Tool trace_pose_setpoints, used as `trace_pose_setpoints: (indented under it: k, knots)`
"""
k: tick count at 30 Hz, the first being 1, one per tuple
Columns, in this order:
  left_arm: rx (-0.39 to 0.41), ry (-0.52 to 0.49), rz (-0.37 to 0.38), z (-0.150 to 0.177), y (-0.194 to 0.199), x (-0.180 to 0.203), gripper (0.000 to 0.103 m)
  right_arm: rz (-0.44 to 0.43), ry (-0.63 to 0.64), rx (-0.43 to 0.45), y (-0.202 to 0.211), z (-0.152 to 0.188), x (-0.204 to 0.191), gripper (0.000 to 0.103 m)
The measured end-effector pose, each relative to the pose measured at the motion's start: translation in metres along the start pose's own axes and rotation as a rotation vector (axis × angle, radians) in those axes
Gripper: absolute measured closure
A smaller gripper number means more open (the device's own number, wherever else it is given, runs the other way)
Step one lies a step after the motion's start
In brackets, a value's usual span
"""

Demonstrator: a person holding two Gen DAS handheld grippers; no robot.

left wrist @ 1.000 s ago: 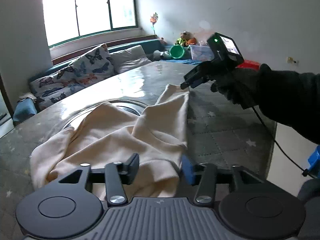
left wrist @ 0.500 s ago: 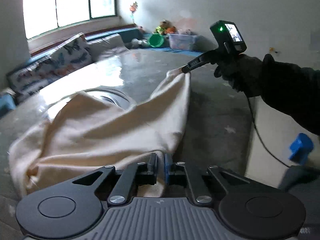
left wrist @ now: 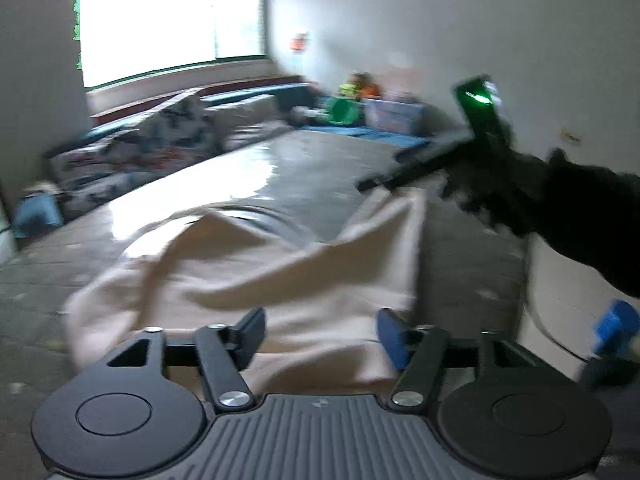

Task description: Fold clothes

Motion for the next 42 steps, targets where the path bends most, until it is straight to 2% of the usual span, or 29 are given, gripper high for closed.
trace_pose_setpoints:
  k: [4, 9, 11, 12, 15, 17, 23, 27, 31, 33, 34, 36, 38, 39, 40, 42]
  knots:
    - [0.033, 0.068, -0.146, -0.014, 0.004, -0.039, 0.019, -0.114, 0.08, -0.004, -0.014, -0.016, -0.056, 0.0]
    - [0.052, 0.067, -0.314, -0.028, -0.006, -0.082, 0.016, -0.218, 0.135, -0.034, -0.031, -0.02, -0.113, 0.0]
    - [0.05, 0.096, -0.348, -0.032, -0.013, -0.101, 0.012, -0.257, 0.149, -0.06, -0.038, -0.011, -0.131, 0.0]
    - [0.046, 0.118, -0.357, -0.033, -0.016, -0.11, 0.007, -0.26, 0.153, -0.071, -0.041, -0.008, -0.134, 0.0]
    - [0.047, 0.148, -0.399, -0.035, -0.028, -0.134, 0.0, -0.269, 0.167, -0.103, -0.051, 0.003, -0.143, 0.0]
    - [0.049, 0.153, -0.406, -0.033, -0.035, -0.145, 0.0, -0.276, 0.169, -0.119, -0.056, 0.01, -0.148, 0.0]
    - [0.045, 0.191, -0.262, -0.029, -0.058, -0.155, 0.0, -0.289, 0.154, -0.114, -0.054, 0.013, -0.143, 0.0]
    - [0.004, 0.223, -0.259, -0.032, -0.075, -0.164, 0.001, -0.284, 0.151, -0.107, -0.053, 0.014, -0.143, 0.0]
    - [-0.001, 0.152, -0.298, -0.037, -0.09, -0.165, 0.001, -0.276, 0.151, -0.103, -0.054, 0.015, -0.145, 0.0]
    - [-0.011, 0.157, -0.304, -0.038, -0.097, -0.168, 0.002, -0.276, 0.15, -0.103, -0.054, 0.015, -0.145, 0.0]
    - [-0.02, 0.145, -0.305, -0.038, -0.101, -0.167, 0.008, -0.276, 0.149, -0.103, -0.055, 0.015, -0.144, 0.0]
    - [-0.039, 0.121, -0.308, -0.038, -0.107, -0.166, 0.012, -0.278, 0.148, -0.103, -0.055, 0.015, -0.144, 0.0]
    - [-0.064, 0.088, -0.322, -0.035, -0.115, -0.165, 0.026, -0.279, 0.146, -0.103, -0.055, 0.014, -0.144, 0.0]
    - [-0.083, 0.097, -0.322, -0.032, -0.12, -0.167, 0.035, -0.279, 0.146, -0.103, -0.055, 0.014, -0.144, 0.0]
    - [-0.1, 0.106, -0.324, -0.03, -0.123, -0.169, 0.048, -0.279, 0.146, -0.103, -0.055, 0.014, -0.144, 0.0]
    - [-0.09, 0.123, -0.335, -0.029, -0.117, -0.172, 0.067, -0.278, 0.146, -0.103, -0.056, 0.014, -0.144, 0.0]
Point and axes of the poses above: each gripper's, at about its wrist camera, not at the fingertips, and y roughly against the way its jaws point, x to its right, z to its underside, the point moved 7 cm from there along -y, roughly the way its jaws point, and after that the axes turned 7 degrees about z, right-handed, at the moved point
